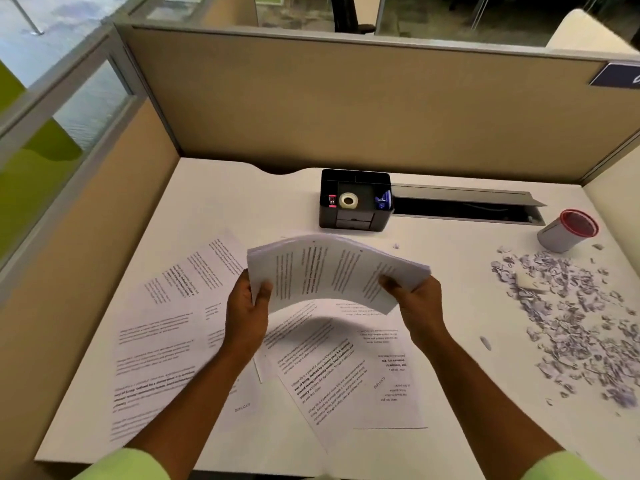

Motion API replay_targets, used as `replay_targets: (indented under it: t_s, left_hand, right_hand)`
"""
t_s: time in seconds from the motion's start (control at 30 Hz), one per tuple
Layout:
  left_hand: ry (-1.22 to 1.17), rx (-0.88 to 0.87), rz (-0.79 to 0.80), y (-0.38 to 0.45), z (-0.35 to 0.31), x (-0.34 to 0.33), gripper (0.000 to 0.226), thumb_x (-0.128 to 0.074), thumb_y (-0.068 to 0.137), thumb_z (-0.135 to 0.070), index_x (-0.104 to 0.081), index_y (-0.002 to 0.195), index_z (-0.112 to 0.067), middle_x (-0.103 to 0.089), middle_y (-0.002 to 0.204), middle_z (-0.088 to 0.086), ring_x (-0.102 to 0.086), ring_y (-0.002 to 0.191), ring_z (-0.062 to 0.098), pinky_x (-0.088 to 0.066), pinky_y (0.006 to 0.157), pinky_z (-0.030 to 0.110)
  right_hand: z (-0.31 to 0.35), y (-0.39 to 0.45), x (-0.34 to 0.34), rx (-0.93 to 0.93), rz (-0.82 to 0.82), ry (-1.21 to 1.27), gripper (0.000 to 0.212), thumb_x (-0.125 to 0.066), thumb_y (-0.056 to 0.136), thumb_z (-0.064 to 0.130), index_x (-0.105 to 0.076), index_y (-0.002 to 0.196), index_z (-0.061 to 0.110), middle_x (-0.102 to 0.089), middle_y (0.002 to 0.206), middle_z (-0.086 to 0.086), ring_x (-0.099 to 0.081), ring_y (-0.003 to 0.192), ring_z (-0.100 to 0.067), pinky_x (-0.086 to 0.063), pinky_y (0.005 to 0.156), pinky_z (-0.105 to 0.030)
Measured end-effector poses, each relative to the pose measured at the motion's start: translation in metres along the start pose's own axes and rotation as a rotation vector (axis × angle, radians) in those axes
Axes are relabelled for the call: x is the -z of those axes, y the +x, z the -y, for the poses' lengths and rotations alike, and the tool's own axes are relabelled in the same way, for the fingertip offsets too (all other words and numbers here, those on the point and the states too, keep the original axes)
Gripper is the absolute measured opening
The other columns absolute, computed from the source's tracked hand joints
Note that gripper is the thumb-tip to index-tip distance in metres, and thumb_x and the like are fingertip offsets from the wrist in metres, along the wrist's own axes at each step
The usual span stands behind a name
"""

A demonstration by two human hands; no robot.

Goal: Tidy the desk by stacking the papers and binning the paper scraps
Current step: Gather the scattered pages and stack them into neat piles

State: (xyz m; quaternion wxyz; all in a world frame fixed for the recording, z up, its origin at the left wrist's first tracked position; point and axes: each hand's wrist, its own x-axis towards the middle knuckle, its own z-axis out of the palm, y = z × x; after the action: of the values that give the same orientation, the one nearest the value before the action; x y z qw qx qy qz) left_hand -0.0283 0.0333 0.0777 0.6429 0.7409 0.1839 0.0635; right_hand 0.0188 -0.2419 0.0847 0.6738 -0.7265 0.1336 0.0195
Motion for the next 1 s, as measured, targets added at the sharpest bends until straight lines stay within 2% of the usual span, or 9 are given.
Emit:
replay_targets:
  t_s: [0.13, 0.23, 0.4, 0.57, 0.7, 0.8, 0.87, 0.93, 1.0]
  left_hand:
    - [0.049, 0.047, 0.032, -0.011, 0.030, 0.007, 0.034, -0.062, 0.094, -0.014, -0.053, 0.124, -0.026, -0.063, 0.118, -0.003, -0.060, 0.116, 0.019, -0.057, 0.081, 0.021]
    - [0.122, 0.106, 0.047, -0.017, 0.038, 0.001, 0.023, -0.057, 0.096, -0.017, -0.056, 0.114, -0.031, -0.065, 0.114, 0.001, -0.060, 0.116, 0.023, -0.055, 0.090, 0.028]
    - [0.133, 0.183, -0.007, -0.006, 0.029, -0.001, 0.045, -0.060, 0.095, -0.020, -0.041, 0.136, -0.021, -0.055, 0.131, 0.009, -0.054, 0.124, 0.031, -0.054, 0.090, 0.038]
    - [0.341, -0.194, -0.193, 0.015, -0.020, 0.002, 0.097, -0.082, 0.077, -0.025, -0.020, 0.152, -0.027, -0.025, 0.159, -0.001, -0.026, 0.145, 0.018, -0.027, 0.113, 0.032]
    - [0.683, -0.492, 0.214, 0.028, -0.072, -0.015, 0.087, -0.073, 0.084, -0.040, -0.019, 0.152, -0.039, -0.025, 0.159, -0.012, -0.012, 0.149, 0.010, 0.004, 0.121, 0.036]
    - [0.760, -0.427, 0.380, 0.031, -0.088, -0.026, 0.054, -0.060, 0.095, -0.031, -0.039, 0.143, -0.042, -0.052, 0.144, -0.009, -0.030, 0.144, 0.027, -0.028, 0.115, 0.048]
    - [0.726, -0.425, 0.354, 0.034, -0.087, -0.028, 0.030, -0.055, 0.098, -0.024, -0.059, 0.127, -0.032, -0.069, 0.117, -0.001, -0.060, 0.114, 0.028, -0.052, 0.091, 0.039]
    - [0.581, -0.375, 0.277, 0.033, -0.083, -0.028, 0.022, -0.055, 0.098, -0.022, -0.065, 0.118, -0.023, -0.070, 0.101, -0.002, -0.066, 0.089, 0.017, -0.053, 0.070, 0.024]
    - [0.395, -0.260, 0.222, 0.029, -0.080, -0.026, 0.018, -0.056, 0.099, -0.024, -0.064, 0.115, -0.022, -0.069, 0.098, -0.006, -0.065, 0.086, 0.009, -0.053, 0.068, 0.020]
  right_hand:
    - [-0.043, -0.013, 0.001, -0.154, 0.087, -0.013, 0.036, -0.080, 0.084, 0.003, -0.066, 0.114, 0.017, -0.073, 0.107, -0.008, -0.071, 0.101, -0.024, -0.063, 0.081, -0.038]
    - [-0.069, -0.019, 0.003, -0.242, 0.075, -0.113, 0.031, -0.076, 0.090, 0.008, -0.067, 0.119, 0.018, -0.074, 0.109, -0.007, -0.069, 0.105, -0.029, -0.060, 0.091, -0.049]
    - [-0.059, -0.008, -0.001, -0.139, -0.004, -0.345, 0.010, -0.069, 0.096, 0.018, -0.070, 0.106, 0.017, -0.075, 0.100, -0.003, -0.073, 0.094, -0.031, -0.063, 0.083, -0.046]
    - [-0.020, 0.006, -0.003, 0.087, 0.018, -0.576, 0.014, -0.066, 0.098, 0.017, -0.074, 0.110, 0.015, -0.074, 0.099, -0.006, -0.068, 0.085, -0.024, -0.053, 0.068, -0.020]
    - [0.019, 0.011, -0.011, 0.267, 0.118, -0.734, 0.019, -0.066, 0.098, 0.017, -0.078, 0.114, 0.014, -0.078, 0.103, -0.006, -0.068, 0.084, -0.023, -0.047, 0.065, -0.019]
    - [0.041, 0.011, -0.019, 0.367, 0.198, -0.807, 0.018, -0.067, 0.097, 0.019, -0.079, 0.111, 0.018, -0.079, 0.100, -0.002, -0.066, 0.081, -0.018, -0.039, 0.062, -0.012]
    - [0.051, 0.010, -0.023, 0.459, 0.155, -0.778, 0.016, -0.069, 0.095, 0.020, -0.079, 0.108, 0.018, -0.078, 0.101, 0.000, -0.067, 0.086, -0.019, -0.046, 0.069, -0.017]
    - [0.052, 0.012, -0.023, 0.513, -0.003, -0.701, 0.025, -0.076, 0.090, 0.029, -0.073, 0.114, 0.021, -0.072, 0.113, 0.003, -0.061, 0.107, -0.017, -0.052, 0.083, -0.026]
    - [0.046, 0.013, -0.018, 0.418, -0.141, -0.500, 0.060, -0.086, 0.080, 0.039, -0.057, 0.132, 0.031, -0.058, 0.137, 0.008, -0.048, 0.125, -0.011, -0.048, 0.096, -0.025]
